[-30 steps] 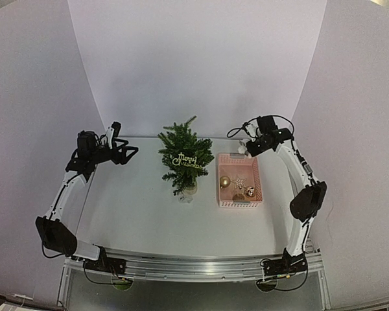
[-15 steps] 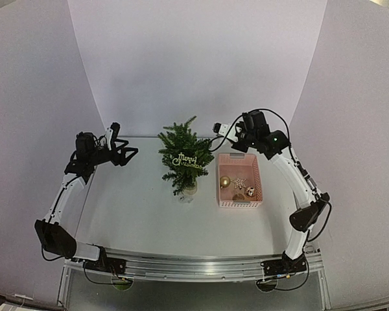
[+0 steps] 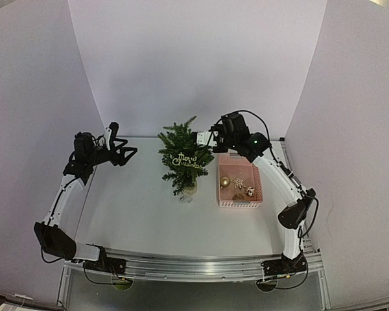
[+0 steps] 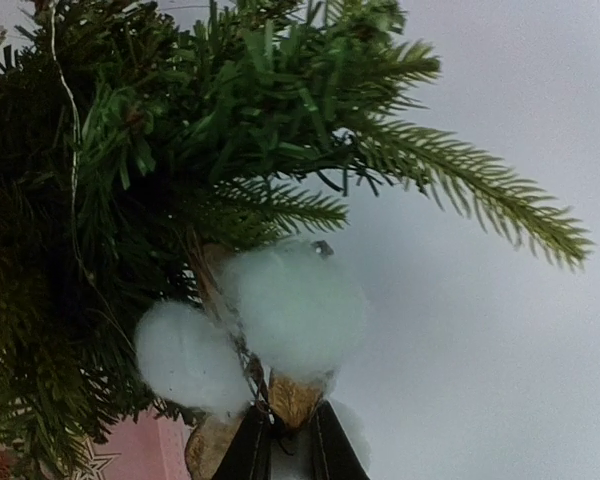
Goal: Decorate the small christmas tree
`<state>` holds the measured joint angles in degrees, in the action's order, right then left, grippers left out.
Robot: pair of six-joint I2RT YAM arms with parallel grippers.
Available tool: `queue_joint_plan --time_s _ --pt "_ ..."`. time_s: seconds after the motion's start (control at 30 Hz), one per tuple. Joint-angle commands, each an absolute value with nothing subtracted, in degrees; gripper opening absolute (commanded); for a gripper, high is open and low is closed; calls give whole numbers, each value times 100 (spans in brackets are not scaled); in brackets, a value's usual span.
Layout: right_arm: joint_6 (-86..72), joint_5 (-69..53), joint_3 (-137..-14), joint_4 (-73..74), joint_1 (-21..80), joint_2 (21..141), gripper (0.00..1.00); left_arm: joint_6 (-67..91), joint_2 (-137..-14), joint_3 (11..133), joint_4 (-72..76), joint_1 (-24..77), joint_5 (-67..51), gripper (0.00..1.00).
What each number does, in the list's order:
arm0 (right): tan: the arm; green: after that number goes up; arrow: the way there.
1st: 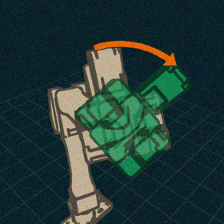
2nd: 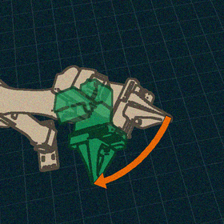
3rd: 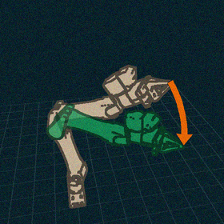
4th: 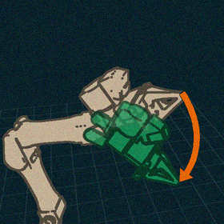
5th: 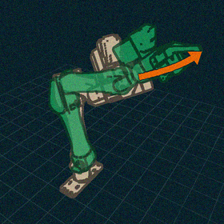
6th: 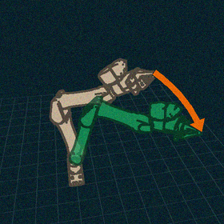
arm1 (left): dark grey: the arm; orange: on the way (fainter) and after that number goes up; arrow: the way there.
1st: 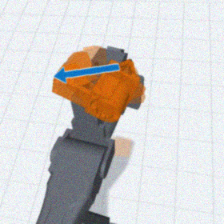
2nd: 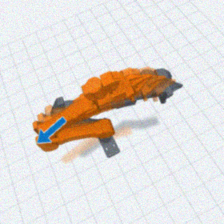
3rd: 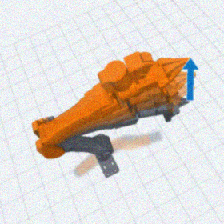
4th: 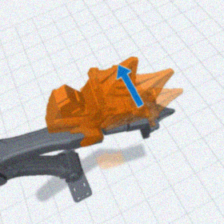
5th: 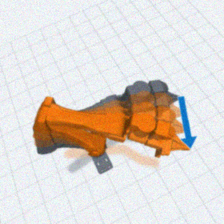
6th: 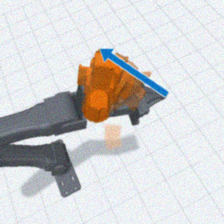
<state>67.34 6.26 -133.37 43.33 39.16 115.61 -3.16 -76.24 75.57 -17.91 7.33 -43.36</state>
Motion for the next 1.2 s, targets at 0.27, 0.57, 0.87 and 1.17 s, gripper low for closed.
queue_joint_plan --time_s 0.27,0.57,0.87,1.17 --pt "6513 46 -13235 4220 3977 11745 13 -461 -7400 7471 -1591 738 -4316 84" --pt "6243 -117 -13250 4208 3974 11786 27 -467 -7410 7439 -1558 738 -4324 84" --pt "6058 -17 -13388 4168 3975 11701 39 -492 -7410 7427 -1562 741 -4335 84" --pt "5888 0 -13497 4044 3964 11567 44 -501 -7435 7440 -1546 738 -4375 84"
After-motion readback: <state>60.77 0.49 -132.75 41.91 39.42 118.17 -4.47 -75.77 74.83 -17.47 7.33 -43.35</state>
